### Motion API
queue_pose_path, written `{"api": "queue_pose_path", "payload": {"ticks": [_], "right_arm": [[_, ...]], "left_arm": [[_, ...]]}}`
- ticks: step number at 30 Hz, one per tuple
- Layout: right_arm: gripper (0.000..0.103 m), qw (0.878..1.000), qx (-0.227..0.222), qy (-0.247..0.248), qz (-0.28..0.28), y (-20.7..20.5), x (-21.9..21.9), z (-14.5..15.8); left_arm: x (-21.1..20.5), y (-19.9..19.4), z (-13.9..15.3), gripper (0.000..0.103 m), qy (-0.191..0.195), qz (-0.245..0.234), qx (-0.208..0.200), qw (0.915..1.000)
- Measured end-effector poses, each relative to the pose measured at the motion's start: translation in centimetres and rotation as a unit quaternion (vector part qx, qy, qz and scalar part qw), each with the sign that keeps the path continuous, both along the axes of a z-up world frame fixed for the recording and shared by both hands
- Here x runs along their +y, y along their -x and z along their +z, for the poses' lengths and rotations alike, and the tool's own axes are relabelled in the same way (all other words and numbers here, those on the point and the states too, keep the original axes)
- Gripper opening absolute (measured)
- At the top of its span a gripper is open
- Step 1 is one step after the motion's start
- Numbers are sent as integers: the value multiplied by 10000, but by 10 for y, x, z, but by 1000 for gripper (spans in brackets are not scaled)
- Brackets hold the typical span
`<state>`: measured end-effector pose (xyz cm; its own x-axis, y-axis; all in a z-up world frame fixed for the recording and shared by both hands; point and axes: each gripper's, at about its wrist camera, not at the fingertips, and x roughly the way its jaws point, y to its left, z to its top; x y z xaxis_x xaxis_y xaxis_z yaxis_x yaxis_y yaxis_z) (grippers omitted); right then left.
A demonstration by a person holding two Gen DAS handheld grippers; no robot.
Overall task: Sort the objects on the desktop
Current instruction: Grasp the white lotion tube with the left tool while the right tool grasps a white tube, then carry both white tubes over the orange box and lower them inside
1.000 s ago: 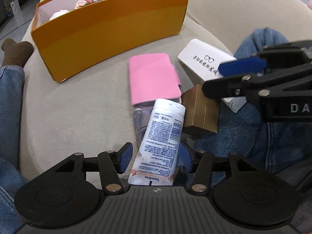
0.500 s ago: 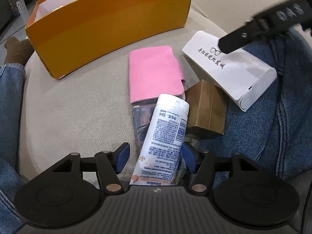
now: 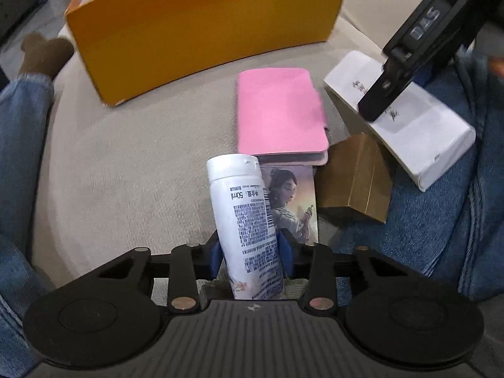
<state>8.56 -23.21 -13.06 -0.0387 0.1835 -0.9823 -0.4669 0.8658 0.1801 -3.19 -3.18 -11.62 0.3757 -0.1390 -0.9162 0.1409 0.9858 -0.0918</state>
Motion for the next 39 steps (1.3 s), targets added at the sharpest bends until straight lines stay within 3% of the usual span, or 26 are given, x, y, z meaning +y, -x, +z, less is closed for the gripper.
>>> {"api": "queue_pose_path", "payload": {"ticks": [3,5,7,13,20,24,29,35,39], "right_arm": [[63,9997,170,-112,-159,-5,0,-8],[49,9994,148,-261,-161,-1,-2,-4],[43,9988,166,-428,-158,5,-7,2],[40,9969,-85,-779,-43,20,-22,20],[34,9905,-786,-948,618,31,-20,54],[32,9830,-1235,-945,977,42,-14,74],[32,9574,-1991,-1033,1821,45,-2,111],[32,9079,-2783,-887,3007,32,40,148],[32,8801,-3005,-487,3642,13,70,158]], "left_arm": [[8,3,1,43,61,140,42,9999],[13,5,2,42,96,203,118,9997],[19,7,3,37,156,276,162,9994],[20,1,15,25,380,464,-18,9982],[34,-1,36,23,426,463,-172,9979],[39,-11,62,24,365,282,-330,9984],[46,-22,110,24,199,43,-551,9983],[64,-53,166,23,143,-11,-849,9963],[71,-89,187,23,162,-106,-669,9976]]}}
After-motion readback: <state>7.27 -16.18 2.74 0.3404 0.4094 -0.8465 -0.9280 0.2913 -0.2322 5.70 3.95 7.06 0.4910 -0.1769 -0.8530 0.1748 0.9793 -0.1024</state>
